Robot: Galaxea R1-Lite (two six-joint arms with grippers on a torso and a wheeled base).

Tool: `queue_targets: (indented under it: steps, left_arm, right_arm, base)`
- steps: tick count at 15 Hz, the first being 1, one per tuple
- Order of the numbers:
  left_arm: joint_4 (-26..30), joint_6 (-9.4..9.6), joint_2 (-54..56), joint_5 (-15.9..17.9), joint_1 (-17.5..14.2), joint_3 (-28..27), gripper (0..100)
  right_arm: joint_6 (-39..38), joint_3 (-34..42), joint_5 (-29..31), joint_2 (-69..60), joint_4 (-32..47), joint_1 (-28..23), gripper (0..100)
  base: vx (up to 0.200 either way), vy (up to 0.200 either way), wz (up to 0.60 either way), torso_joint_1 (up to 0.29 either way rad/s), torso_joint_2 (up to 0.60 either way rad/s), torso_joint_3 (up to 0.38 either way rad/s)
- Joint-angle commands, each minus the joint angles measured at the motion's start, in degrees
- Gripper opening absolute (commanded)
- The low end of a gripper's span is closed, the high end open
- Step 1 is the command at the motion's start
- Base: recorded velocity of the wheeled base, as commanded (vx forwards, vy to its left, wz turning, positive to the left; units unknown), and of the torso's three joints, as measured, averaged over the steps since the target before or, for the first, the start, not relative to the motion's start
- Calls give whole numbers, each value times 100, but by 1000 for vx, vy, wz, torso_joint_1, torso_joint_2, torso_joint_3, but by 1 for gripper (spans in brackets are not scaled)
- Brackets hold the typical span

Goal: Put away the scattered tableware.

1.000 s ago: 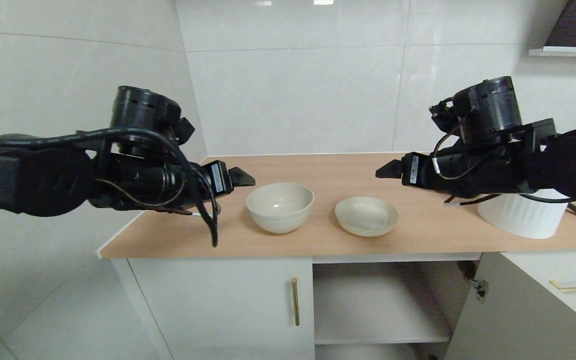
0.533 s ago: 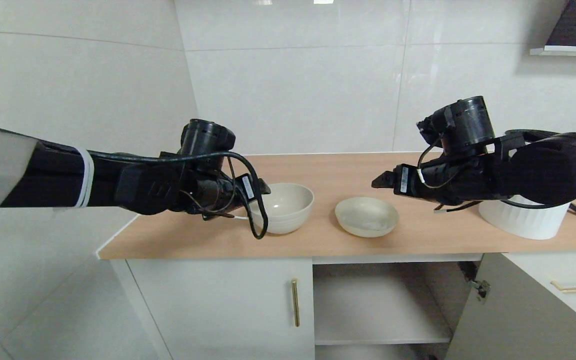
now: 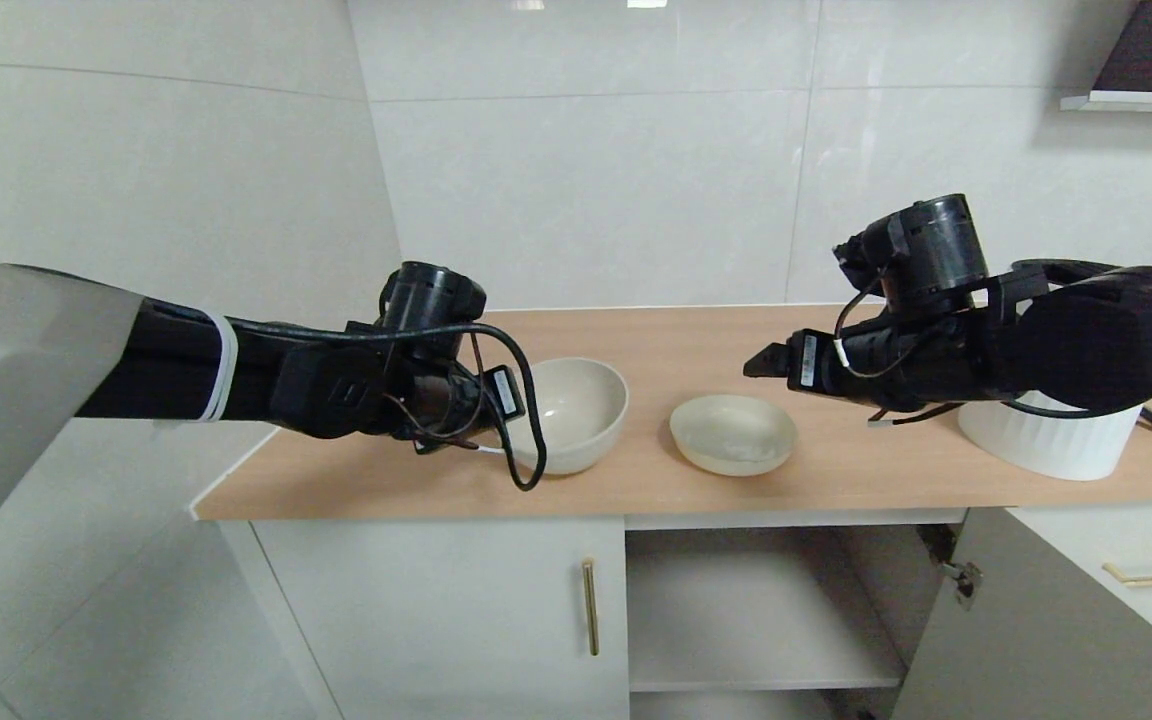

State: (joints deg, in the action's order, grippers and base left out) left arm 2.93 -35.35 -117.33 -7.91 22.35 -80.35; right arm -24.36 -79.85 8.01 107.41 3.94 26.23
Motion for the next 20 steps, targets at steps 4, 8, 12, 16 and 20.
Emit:
queue_targets:
  steps: [4,8,12,16,20]
  left_arm:
    - [6,-16,97,-9,-2,2,0]
    - [6,-16,185,-9,-2,28,0]
    - [15,-7,308,-9,-2,54,0]
    - [24,-16,343,-9,7,63,0]
    - [33,-7,352,-9,7,63,0]
  right_arm:
    - [10,-4,-10,-1,28,5,100]
    - [36,-426,201,562,775,-83,100]
    - [27,-795,535,1115,1056,-180,100]
    - [19,-875,588,1353,995,-180,100]
    - [1,-918,588,1405,986,-215,100]
  base:
    - [0,0,0,0,0,0]
    - [0,0,0,0,0,0]
    - [0,0,0,0,0,0]
    - [0,0,0,0,0,0]
    - [0,0,0,0,0,0]
